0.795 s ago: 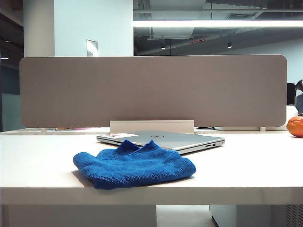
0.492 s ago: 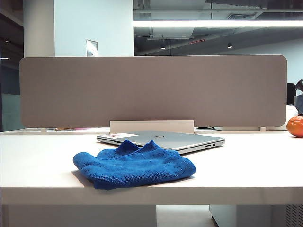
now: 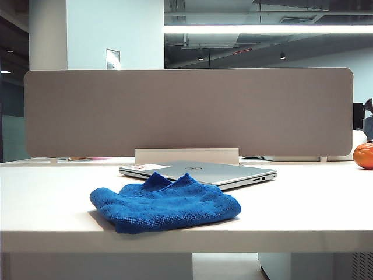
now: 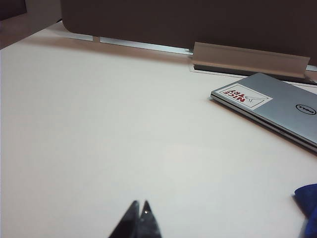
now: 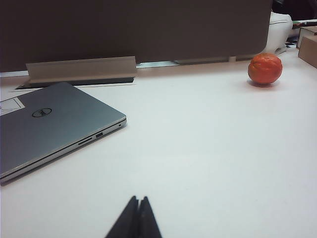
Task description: Pick up the blue rag and put it over the laptop.
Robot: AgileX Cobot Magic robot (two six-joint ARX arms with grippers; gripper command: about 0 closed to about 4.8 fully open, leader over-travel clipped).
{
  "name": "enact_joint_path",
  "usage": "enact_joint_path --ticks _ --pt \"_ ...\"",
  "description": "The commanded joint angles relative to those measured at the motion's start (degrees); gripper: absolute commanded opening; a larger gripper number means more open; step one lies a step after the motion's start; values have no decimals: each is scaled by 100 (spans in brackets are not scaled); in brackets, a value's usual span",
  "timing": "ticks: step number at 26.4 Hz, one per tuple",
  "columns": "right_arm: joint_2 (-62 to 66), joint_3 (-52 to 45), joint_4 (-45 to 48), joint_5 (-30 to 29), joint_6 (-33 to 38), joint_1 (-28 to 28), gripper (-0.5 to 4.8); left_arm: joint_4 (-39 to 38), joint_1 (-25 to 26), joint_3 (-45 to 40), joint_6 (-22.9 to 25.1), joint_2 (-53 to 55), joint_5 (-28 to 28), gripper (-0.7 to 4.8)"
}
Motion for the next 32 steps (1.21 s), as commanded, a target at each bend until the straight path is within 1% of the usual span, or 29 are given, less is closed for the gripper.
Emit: enact_joint_path --ticks 1,4,11,14,17,22,24,25,29,32 --pt "-13 -31 66 -2 2 4 -5 70 -4 20 -15 0 37 -6" --pt "-13 -31 66 -2 2 4 -5 79 -2 20 -17 0 -52 -6" --pt "-13 -31 70 -9 28 7 -5 -35 -2 33 -46 0 20 -6" --pt "-13 -31 68 -109 39 11 -5 -17 -2 39 -42 0 17 -6" --pt "-13 -31 68 -538 98 11 -5 -22 -2 37 -39 0 17 -6" --pt "-13 -31 63 -1552 595 11 -5 -122 -2 35 -39 0 15 -6" --pt "-13 -31 61 -2181 1126 11 -5 -282 -2 37 -39 0 15 -6" --pt "-13 -31 59 -2350 1296 11 -5 -321 -2 37 -39 0 17 -6" --pt "-13 -31 61 -2857 1856 11 -5 -385 -2 37 -42 0 17 -6" --pt "-13 -31 59 -3112 2227 11 -5 -389 -2 37 -42 0 17 -6"
